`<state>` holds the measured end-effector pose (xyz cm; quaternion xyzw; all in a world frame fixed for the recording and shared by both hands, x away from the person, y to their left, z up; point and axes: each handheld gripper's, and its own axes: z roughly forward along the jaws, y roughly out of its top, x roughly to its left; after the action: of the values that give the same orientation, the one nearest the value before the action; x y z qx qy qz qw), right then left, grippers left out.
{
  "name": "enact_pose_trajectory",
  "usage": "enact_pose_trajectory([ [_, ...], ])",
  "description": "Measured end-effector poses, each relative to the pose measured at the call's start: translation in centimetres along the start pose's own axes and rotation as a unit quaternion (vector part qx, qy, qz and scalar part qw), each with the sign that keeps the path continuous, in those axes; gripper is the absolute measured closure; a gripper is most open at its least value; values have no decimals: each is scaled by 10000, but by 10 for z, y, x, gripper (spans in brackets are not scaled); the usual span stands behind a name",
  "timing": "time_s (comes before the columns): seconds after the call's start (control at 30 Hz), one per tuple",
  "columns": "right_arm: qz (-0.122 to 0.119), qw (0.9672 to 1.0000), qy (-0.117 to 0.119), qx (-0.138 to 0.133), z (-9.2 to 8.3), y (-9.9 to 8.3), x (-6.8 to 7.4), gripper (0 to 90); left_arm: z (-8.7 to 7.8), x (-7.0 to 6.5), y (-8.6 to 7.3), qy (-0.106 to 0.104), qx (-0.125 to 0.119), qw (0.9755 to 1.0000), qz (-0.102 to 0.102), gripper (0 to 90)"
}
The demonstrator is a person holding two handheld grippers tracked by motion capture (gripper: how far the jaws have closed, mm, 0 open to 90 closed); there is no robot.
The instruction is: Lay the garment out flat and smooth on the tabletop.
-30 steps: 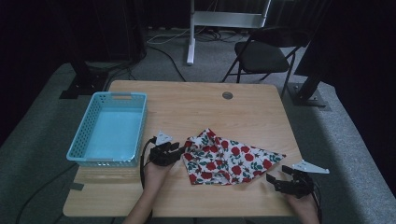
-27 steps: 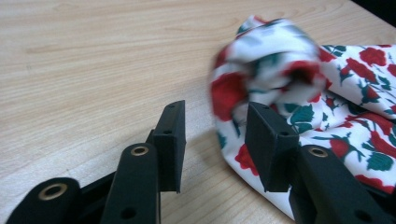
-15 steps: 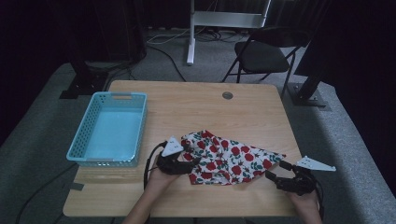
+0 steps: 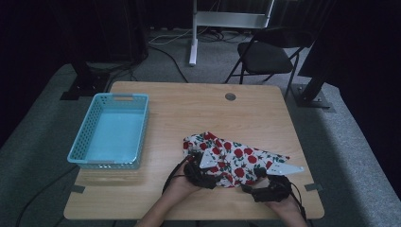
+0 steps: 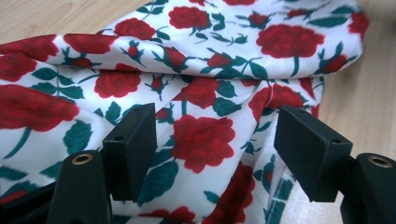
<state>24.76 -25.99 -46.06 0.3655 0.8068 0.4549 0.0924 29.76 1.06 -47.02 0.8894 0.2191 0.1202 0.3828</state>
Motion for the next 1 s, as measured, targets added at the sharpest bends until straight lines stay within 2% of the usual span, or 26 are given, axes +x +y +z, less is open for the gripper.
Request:
enact_pose_trajectory([
  [0.07,-82,9993,-128,346,11,-3,0,149,4,-1,1,48,95,9999,52,308],
  [0.17,-170,9982,-275,504,18,-4,-1,151,8,0,1,75,182,9998,84,324],
  [0.23,-187,9977,-337,564,22,-2,-2,211,9,-1,1,199,225,9995,115,389],
  [0.33,-237,9969,-421,619,24,0,-4,278,8,1,1,188,134,9997,-12,504],
  [0.4,-252,9968,-448,618,25,1,-6,296,9,1,1,170,135,9998,7,556],
  [0.47,-265,9966,-451,635,25,0,-7,356,11,0,1,152,223,9996,116,583],
  [0.5,-291,9963,-453,669,25,0,-7,387,12,0,1,135,232,9995,147,631],
  [0.53,-316,9962,-452,681,24,0,-7,434,12,0,1,115,222,9996,114,635],
  [0.6,-423,9954,-496,704,23,1,-6,558,12,-1,1,35,211,9997,147,713],
  [0.63,-487,9949,-536,704,22,1,-5,613,12,-1,1,14,221,9997,130,718],
  [0.67,-531,9944,-602,685,21,2,-4,677,12,-1,1,-36,229,9996,157,777],
  [0.73,-616,9935,-699,653,18,5,-4,757,12,-2,0,-50,216,9997,134,831],
  [0.77,-649,9932,-740,614,17,7,-4,778,12,-2,0,-56,197,9997,117,866],
  [0.83,-617,9936,-811,484,12,11,-5,790,12,-1,-1,-100,171,9998,62,869],
  [1.0,-406,9950,-898,177,1,22,-13,801,8,0,-5,-188,178,9997,52,885],
])
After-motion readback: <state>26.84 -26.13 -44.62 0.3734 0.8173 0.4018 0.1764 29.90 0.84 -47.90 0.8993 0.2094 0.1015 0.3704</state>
